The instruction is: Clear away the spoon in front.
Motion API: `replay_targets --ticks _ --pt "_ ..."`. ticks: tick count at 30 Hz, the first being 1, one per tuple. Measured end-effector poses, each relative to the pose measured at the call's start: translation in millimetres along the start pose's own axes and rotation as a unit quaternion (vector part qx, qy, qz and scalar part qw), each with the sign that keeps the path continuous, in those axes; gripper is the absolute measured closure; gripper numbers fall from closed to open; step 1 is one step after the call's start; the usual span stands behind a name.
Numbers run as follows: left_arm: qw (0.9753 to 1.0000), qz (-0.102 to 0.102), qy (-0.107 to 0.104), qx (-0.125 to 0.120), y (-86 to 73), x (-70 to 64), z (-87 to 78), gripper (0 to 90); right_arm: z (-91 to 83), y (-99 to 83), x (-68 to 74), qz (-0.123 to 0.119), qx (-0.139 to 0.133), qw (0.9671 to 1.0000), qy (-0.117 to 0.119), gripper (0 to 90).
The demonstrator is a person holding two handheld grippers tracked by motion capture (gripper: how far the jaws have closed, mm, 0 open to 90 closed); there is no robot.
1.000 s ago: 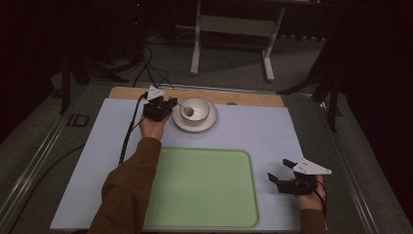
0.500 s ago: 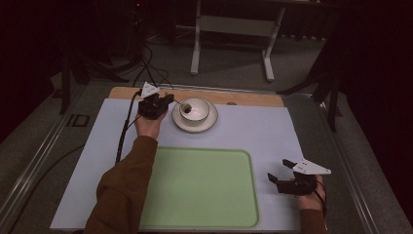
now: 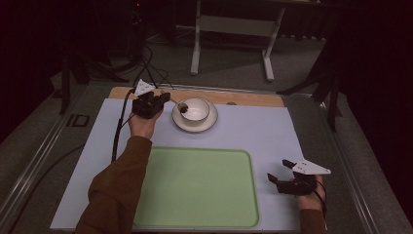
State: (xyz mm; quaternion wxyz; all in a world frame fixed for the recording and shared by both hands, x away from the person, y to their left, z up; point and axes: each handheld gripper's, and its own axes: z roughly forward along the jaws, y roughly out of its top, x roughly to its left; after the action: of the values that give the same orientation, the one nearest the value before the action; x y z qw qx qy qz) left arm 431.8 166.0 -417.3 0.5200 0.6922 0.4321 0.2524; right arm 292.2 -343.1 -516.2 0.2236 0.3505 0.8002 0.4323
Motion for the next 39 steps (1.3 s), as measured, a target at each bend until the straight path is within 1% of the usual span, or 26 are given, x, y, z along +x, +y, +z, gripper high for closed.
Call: replay_targets --ticks 2,4,6,10,16,20,21,23,25,28,33,36,39 --pt "1.0 0.002 0.001 0.003 1.6 -1.1 -3.6 88.6 0.0 0.0 -0.1 0.0 0.001 1.0 0.0 16.3" --pt "1.0 0.007 -0.002 0.006 3.1 -2.5 -7.3 88.6 0.1 0.0 0.0 0.0 0.001 1.0 0.0 16.3" --pt "0.9998 0.019 -0.001 0.01 4.0 -4.3 -10.4 88.6 0.2 0.0 0.1 0.0 0.001 1.0 0.0 16.3" --pt "0.9996 0.024 -0.004 0.012 5.7 -6.2 -15.5 88.6 0.0 -0.1 0.2 0.0 0.001 1.0 -0.001 16.3" --pt "0.999 0.04 -0.01 0.017 8.0 -11.9 -23.5 88.6 -0.2 -0.1 0.1 0.0 0.0 1.0 -0.001 16.3" --pt "0.9983 0.052 -0.012 0.024 8.2 -16.1 -28.6 88.6 -0.3 -0.1 0.2 0.0 0.0 1.0 -0.001 16.3" --pt "0.9978 0.061 -0.011 0.024 8.2 -17.4 -30.1 88.6 -0.3 -0.1 0.3 0.0 0.0 1.0 -0.001 16.3" --pt "0.9973 0.067 -0.011 0.027 8.1 -19.0 -31.9 88.6 -0.3 -0.1 0.4 0.0 0.001 1.0 -0.001 16.3" --pt "0.9972 0.068 -0.016 0.029 7.7 -20.5 -33.3 88.6 -0.3 -0.1 0.5 0.0 0.001 1.0 -0.001 16.3" --pt "0.9963 0.076 -0.02 0.035 6.9 -24.0 -35.4 88.6 -0.1 -0.1 0.5 0.0 0.002 1.0 -0.001 16.3" --pt "0.9962 0.075 -0.023 0.04 2.4 -25.4 -37.4 88.6 0.1 -0.2 0.6 0.0 0.003 1.0 -0.001 16.3" --pt "0.9961 0.069 -0.022 0.049 -4.2 -23.6 -37.7 88.6 0.5 -0.2 0.8 -0.002 0.004 1.0 -0.001 16.3" --pt "0.9965 0.061 -0.022 0.053 -9.0 -22.0 -38.7 88.6 0.8 -0.4 0.9 -0.001 0.006 1.0 0.0 16.3"
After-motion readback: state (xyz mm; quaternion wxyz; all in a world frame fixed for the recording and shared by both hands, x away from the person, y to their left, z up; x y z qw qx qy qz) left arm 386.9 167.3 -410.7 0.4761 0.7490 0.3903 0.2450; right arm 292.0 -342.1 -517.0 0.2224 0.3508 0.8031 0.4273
